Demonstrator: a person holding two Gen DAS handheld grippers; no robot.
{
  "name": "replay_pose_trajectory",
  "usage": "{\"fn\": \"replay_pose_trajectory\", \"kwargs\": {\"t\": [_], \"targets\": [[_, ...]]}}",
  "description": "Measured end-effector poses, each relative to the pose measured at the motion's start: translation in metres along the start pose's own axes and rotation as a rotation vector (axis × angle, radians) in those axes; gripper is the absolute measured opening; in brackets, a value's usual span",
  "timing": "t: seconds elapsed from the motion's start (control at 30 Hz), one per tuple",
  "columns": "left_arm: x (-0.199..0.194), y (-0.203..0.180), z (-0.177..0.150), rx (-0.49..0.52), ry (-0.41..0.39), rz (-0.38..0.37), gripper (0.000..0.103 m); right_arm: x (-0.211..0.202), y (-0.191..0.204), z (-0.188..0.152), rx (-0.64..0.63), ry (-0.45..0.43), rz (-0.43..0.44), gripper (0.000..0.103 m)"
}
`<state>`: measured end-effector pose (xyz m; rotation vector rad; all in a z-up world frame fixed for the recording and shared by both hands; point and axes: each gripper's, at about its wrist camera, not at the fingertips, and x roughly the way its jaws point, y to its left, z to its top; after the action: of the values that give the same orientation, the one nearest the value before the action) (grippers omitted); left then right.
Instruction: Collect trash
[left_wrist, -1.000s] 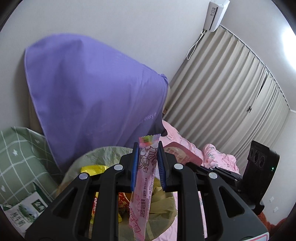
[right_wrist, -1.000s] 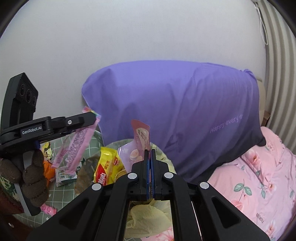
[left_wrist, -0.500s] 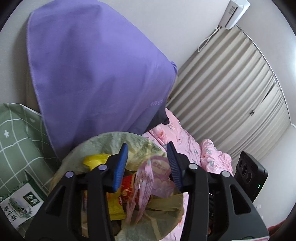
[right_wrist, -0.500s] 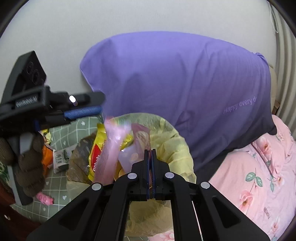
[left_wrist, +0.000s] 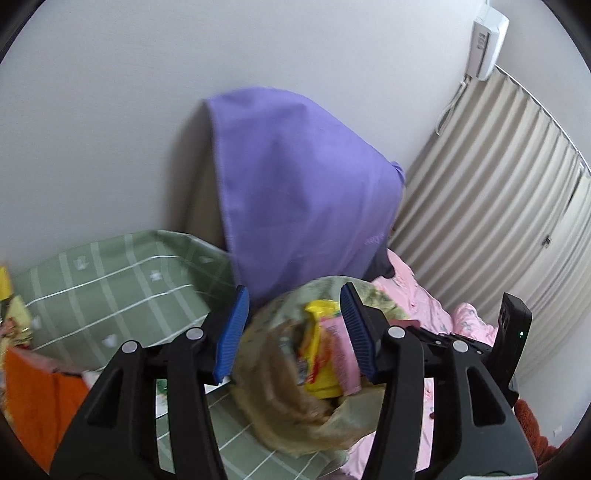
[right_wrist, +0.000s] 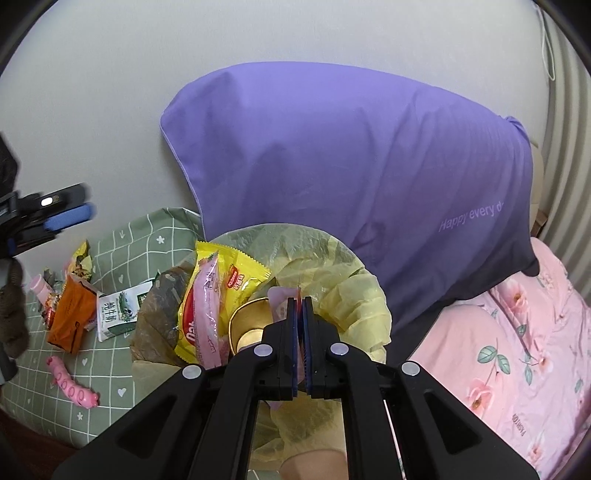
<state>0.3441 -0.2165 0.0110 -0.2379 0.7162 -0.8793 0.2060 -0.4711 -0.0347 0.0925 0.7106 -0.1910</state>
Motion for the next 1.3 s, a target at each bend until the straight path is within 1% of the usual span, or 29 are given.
{"fn": "replay_pose_trajectory", "kwargs": {"t": [0.1, 0.2, 0.27, 0.37, 0.43, 0.57, 0.63, 0.7, 0.77, 0.8, 0.87, 0.93, 1.07, 1.13, 1.2, 1.3], "targets": [[-0.030, 0.028, -0.005, -0.044, -0.030, 0.064, 0.052, 0.001, 0.002, -0.002, -0.002, 0.009, -0.024, 0.006], [-0.051, 0.053, -0.013, -0.091, -0.056, 0.116, 0.052, 0.004, 0.007, -0.005, -0.043, 0.050, -0.063, 0.006], [-0.062, 0.066, -0.017, -0.123, -0.066, 0.143, 0.053, 0.004, 0.009, -0.010, -0.073, 0.079, -0.087, 0.006], [-0.070, 0.079, -0.022, -0.159, -0.070, 0.162, 0.053, -0.002, 0.009, -0.016, -0.080, 0.092, -0.091, 0.006], [-0.073, 0.083, -0.025, -0.172, -0.070, 0.167, 0.053, -0.007, 0.009, -0.021, -0.082, 0.094, -0.084, 0.006], [-0.072, 0.082, -0.028, -0.164, -0.060, 0.155, 0.053, -0.011, 0.009, -0.035, -0.075, 0.116, -0.027, 0.006], [-0.071, 0.080, -0.030, -0.154, -0.053, 0.145, 0.053, -0.017, 0.012, -0.041, -0.074, 0.101, -0.013, 0.006], [-0.069, 0.076, -0.031, -0.142, -0.043, 0.137, 0.053, -0.026, 0.011, -0.042, -0.066, 0.055, -0.035, 0.006], [-0.067, 0.072, -0.031, -0.136, -0.034, 0.134, 0.053, -0.035, 0.007, -0.040, -0.039, 0.011, -0.095, 0.006], [-0.067, 0.071, -0.032, -0.134, -0.031, 0.131, 0.053, -0.040, 0.005, -0.038, -0.017, -0.001, -0.125, 0.006], [-0.068, 0.070, -0.033, -0.132, -0.026, 0.128, 0.053, -0.047, 0.001, -0.034, 0.017, -0.001, -0.140, 0.006], [-0.070, 0.069, -0.034, -0.133, -0.024, 0.130, 0.053, -0.054, -0.001, -0.030, 0.046, -0.011, -0.111, 0.006], [-0.080, 0.071, -0.037, -0.116, -0.035, 0.158, 0.054, -0.064, 0.010, -0.025, 0.059, -0.076, 0.005, 0.006], [-0.090, 0.073, -0.040, -0.088, -0.049, 0.196, 0.059, -0.062, 0.022, -0.022, 0.049, -0.102, 0.042, 0.006], [-0.100, 0.077, -0.044, -0.063, -0.059, 0.237, 0.060, -0.056, 0.037, -0.021, 0.039, -0.112, 0.096, 0.006], [-0.117, 0.089, -0.054, -0.044, -0.065, 0.318, 0.061, -0.044, 0.063, -0.019, 0.030, -0.132, 0.221, 0.006]]}}
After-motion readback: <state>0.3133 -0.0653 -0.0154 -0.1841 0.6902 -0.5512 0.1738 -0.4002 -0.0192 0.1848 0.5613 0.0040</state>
